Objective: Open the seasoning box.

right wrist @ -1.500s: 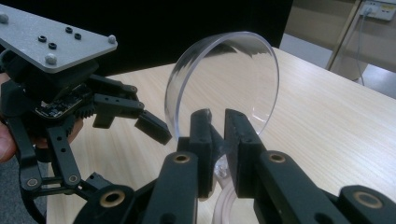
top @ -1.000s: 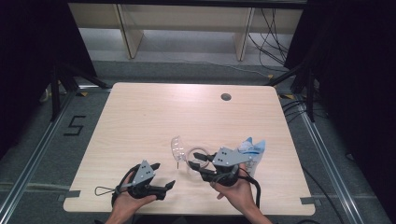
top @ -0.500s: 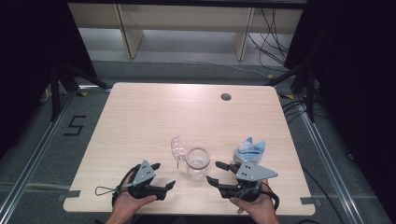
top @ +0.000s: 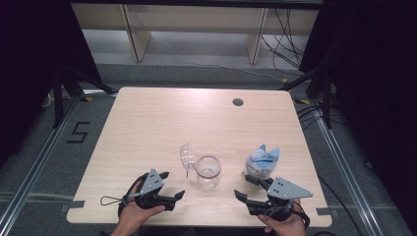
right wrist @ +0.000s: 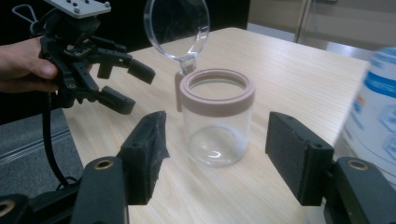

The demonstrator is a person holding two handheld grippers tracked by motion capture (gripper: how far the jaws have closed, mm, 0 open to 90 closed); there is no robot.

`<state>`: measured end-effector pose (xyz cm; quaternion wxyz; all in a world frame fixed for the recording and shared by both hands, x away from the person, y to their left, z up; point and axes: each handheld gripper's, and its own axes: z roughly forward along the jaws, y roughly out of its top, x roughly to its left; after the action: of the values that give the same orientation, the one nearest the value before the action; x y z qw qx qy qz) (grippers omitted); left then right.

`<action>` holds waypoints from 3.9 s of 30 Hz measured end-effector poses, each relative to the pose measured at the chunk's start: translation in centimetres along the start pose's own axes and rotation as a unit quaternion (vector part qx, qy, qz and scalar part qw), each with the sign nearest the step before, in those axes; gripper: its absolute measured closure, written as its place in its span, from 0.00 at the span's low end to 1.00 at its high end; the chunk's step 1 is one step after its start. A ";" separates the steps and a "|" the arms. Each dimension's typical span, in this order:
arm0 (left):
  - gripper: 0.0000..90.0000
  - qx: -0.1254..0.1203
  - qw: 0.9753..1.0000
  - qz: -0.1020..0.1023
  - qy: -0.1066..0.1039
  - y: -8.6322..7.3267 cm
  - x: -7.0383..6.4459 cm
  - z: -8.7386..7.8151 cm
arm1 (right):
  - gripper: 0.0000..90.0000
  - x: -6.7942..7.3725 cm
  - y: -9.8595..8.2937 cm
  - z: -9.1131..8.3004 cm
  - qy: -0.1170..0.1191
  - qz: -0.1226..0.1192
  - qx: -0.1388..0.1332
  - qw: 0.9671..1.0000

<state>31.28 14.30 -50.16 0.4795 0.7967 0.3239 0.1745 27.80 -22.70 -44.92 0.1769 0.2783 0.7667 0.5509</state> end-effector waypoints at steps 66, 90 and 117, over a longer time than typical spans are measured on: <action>0.17 0.004 1.000 0.008 0.001 0.0 -0.1 0.4 | 0.20 -8.2 -3.4 -1.4 -0.058 0.040 0.019 0.997; 0.17 0.002 1.000 -0.001 0.005 0.0 0.2 0.5 | 0.21 -8.8 -3.0 1.1 -0.060 0.033 0.018 0.998; 0.17 0.006 1.000 0.000 -0.003 0.1 0.3 0.7 | 0.26 -8.7 -3.7 3.3 -0.052 0.007 0.018 0.998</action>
<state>31.94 14.01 -50.39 0.4758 0.8002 0.3231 0.1703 35.69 -26.53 -49.86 0.2078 0.3154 0.7641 0.5229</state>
